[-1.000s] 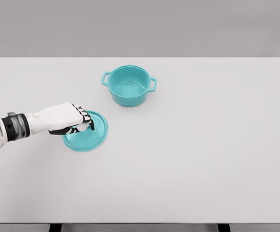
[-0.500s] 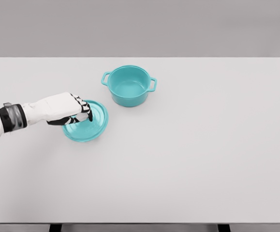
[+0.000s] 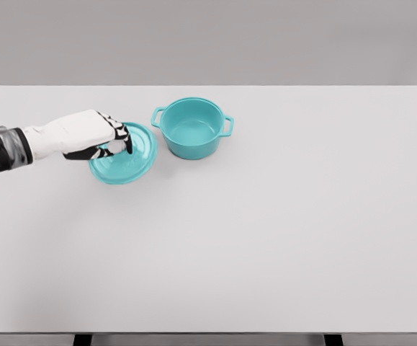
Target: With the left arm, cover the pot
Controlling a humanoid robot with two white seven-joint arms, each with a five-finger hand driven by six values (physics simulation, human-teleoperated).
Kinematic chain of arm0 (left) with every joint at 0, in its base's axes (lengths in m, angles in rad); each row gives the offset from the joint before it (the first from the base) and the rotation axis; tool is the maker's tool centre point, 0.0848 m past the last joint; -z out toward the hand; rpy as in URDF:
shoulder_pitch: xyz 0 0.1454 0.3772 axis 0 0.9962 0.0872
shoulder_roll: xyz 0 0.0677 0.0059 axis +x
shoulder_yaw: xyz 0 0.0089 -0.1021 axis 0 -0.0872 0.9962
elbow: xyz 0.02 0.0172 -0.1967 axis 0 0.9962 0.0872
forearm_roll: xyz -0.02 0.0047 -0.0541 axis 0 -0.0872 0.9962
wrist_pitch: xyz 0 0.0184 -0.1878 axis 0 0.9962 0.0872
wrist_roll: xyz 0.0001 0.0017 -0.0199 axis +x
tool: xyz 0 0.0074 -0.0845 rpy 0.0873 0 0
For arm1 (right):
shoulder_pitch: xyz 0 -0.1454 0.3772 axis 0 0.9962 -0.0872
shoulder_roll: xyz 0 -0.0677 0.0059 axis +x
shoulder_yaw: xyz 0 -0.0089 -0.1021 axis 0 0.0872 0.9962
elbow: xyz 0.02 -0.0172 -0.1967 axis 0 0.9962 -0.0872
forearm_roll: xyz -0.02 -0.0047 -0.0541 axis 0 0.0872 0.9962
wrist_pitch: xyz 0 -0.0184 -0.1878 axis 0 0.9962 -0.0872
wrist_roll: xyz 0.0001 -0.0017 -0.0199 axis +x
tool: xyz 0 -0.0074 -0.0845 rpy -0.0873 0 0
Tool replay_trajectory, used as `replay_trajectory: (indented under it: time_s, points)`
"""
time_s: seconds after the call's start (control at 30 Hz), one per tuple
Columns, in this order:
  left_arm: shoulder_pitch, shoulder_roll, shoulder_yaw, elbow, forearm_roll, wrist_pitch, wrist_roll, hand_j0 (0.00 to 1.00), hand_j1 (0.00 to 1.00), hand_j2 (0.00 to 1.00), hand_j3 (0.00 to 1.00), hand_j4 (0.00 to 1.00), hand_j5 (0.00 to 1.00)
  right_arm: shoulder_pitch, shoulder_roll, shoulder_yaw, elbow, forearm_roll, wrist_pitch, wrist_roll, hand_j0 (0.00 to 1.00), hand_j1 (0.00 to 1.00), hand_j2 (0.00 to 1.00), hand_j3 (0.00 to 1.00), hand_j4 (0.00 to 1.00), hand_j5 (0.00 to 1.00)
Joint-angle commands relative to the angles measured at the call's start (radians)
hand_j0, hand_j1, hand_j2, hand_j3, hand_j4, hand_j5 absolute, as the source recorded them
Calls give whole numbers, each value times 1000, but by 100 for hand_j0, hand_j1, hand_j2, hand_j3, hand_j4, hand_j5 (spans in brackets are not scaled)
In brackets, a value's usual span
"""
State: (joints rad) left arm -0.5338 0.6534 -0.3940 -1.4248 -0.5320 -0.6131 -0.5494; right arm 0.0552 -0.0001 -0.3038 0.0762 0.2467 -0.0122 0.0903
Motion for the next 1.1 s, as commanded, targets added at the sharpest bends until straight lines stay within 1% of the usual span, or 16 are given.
replay_trajectory:
  time_s: [0.0,0.33,0.4,0.47,0.53,0.57,0.7,0.8,1.0,1.07]
  points:
    - [-2,-3,0,15,6,2,0,51,51,51,51,51,51,0,0,0,0,0,0,0,100,100,100,100,100,100]
    - [-54,-66,0,72,3,2,-1,51,51,51,51,51,51,0,0,0,0,0,0,0,100,100,100,100,100,100]
    - [-72,-72,0,92,1,2,-1,51,51,51,51,51,51,0,0,0,0,0,0,0,100,100,100,100,100,100]
    - [-92,-74,0,93,3,2,-1,51,51,51,51,51,51,0,0,0,0,0,0,0,100,100,100,100,100,100]
    - [-104,-92,0,113,3,2,-1,51,51,51,51,51,51,0,0,0,0,0,0,0,100,100,100,100,100,100]
    - [-115,-109,-2,138,0,2,-1,51,51,51,51,51,51,0,0,0,0,0,0,0,100,100,100,100,100,100]
    - [-133,-135,-19,153,-3,2,-1,51,51,51,51,51,51,0,0,0,0,0,0,0,100,100,100,100,100,100]
    - [-155,-161,-37,185,-6,2,-1,50,50,50,50,50,50,0,0,0,0,0,0,0,100,100,100,100,100,100]
    - [-176,-199,-37,201,-22,2,-3,50,50,50,50,50,50,0,0,0,0,0,0,0,100,100,100,100,100,100]
    - [-187,-215,-37,222,-25,2,-3,50,50,50,50,50,50,0,0,0,0,0,0,0,100,100,100,100,100,100]
